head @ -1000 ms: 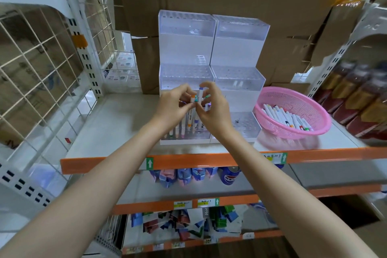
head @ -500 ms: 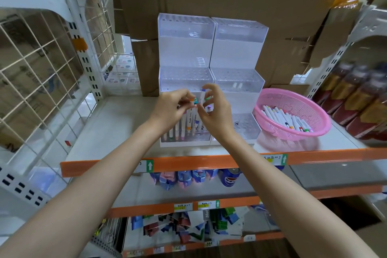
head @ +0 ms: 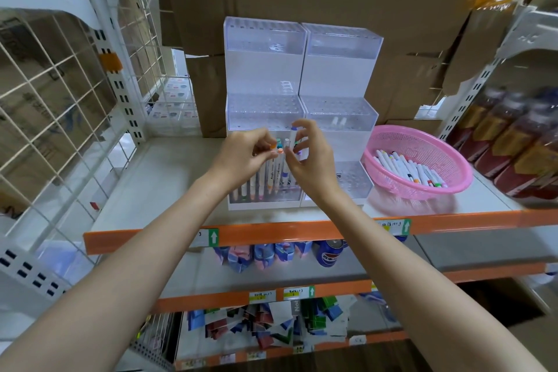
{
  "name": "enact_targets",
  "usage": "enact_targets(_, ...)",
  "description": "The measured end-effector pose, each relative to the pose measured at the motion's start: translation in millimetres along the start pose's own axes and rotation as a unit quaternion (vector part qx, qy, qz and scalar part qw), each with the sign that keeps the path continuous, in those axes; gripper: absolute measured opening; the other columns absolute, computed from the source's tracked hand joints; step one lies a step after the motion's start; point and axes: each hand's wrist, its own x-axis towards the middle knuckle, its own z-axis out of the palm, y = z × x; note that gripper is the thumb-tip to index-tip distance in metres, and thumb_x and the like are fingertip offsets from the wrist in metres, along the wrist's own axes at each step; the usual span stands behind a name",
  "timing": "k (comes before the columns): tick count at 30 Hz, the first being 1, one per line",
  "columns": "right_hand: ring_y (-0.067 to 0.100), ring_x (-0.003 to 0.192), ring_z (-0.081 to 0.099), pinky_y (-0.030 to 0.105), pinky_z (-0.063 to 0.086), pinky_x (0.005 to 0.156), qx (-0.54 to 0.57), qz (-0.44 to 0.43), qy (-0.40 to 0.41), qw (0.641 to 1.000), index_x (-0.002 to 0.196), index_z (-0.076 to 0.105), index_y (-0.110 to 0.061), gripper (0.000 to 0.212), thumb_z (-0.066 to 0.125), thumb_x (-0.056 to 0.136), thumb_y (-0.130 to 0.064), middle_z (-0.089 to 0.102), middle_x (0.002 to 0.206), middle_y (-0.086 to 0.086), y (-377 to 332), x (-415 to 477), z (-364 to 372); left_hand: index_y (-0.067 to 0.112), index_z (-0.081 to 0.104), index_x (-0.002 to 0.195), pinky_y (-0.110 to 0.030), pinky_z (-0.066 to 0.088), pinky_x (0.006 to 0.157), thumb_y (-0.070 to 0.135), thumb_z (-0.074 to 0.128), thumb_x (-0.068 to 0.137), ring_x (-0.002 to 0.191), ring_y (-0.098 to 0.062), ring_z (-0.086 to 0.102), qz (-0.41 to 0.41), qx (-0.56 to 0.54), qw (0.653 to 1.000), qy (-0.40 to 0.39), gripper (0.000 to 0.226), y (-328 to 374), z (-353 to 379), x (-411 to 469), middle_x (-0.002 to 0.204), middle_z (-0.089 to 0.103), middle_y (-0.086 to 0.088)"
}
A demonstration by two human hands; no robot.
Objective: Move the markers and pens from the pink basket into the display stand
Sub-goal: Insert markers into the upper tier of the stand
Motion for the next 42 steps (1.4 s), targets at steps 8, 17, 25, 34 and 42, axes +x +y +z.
enact_targets(8, 0.013, 0.076, 0.055, 0.023, 0.049, 0.060, -0.002, -0.006, 0.005, 1.000, 0.117, 0.051, -0.014, 0.039, 0.068, 0.084, -0.004, 0.052, 0.098, -0.005, 1.2, -0.1, 0.4, 0.007, 0.066, 0.089, -0.029, 0.052, 0.067, 0.012, 0.075, 0.081, 0.073, -0.016, 0.062, 0.043, 0.052, 0.998, -0.003, 0.013, -7.0, 6.0, -5.4, 0.082, 0.068, -0.005)
enact_targets(17, 0.014, 0.077, 0.056, 0.020, 0.045, 0.063, 0.010, 0.002, 0.011, 1.000, 0.116, 0.051, -0.014, 0.038, 0.066, 0.083, -0.001, 0.054, 0.098, -0.003, -2.2, 2.9, 1.6, 0.007, 0.065, 0.083, -0.031, 0.044, 0.067, 0.010, 0.080, 0.073, 0.077, -0.025, 0.056, 0.116, 0.147, 0.982, -0.008, 0.019, -9.0, 7.1, -15.6, 0.081, 0.063, -0.007)
enact_targets(25, 0.015, 0.081, 0.056, 0.028, 0.052, 0.063, -0.003, 0.007, -0.020, 1.000, 0.119, 0.048, -0.013, 0.039, 0.066, 0.086, -0.002, 0.051, 0.099, -0.004, -1.7, -3.2, 2.1, 0.005, 0.069, 0.097, -0.037, 0.050, 0.078, 0.007, 0.076, 0.077, 0.087, -0.027, 0.061, 0.123, 0.150, 0.981, -0.009, 0.021, -12.6, 6.0, -22.6, 0.092, 0.067, -0.008)
enact_targets(34, 0.018, 0.077, 0.060, 0.032, 0.054, 0.059, -0.018, 0.005, -0.034, 0.999, 0.116, 0.050, -0.012, 0.034, 0.067, 0.087, -0.005, 0.051, 0.099, -0.003, -4.3, -7.2, 5.4, 0.005, 0.071, 0.102, -0.035, 0.048, 0.087, 0.004, 0.076, 0.077, 0.095, -0.028, 0.062, 0.120, 0.150, 0.981, 0.011, 0.026, -10.7, -0.3, -31.8, 0.099, 0.068, -0.011)
enact_targets(42, 0.020, 0.071, 0.061, 0.028, 0.049, 0.062, -0.057, 0.004, -0.067, 0.996, 0.109, 0.050, -0.011, 0.032, 0.066, 0.084, -0.001, 0.055, 0.097, 0.001, -4.6, -7.9, 7.2, 0.004, 0.071, 0.102, -0.034, 0.046, 0.087, 0.002, 0.076, 0.076, 0.094, -0.028, 0.061, 0.118, 0.152, 0.981, 0.019, 0.026, -12.2, -0.2, -33.3, 0.098, 0.067, -0.012)
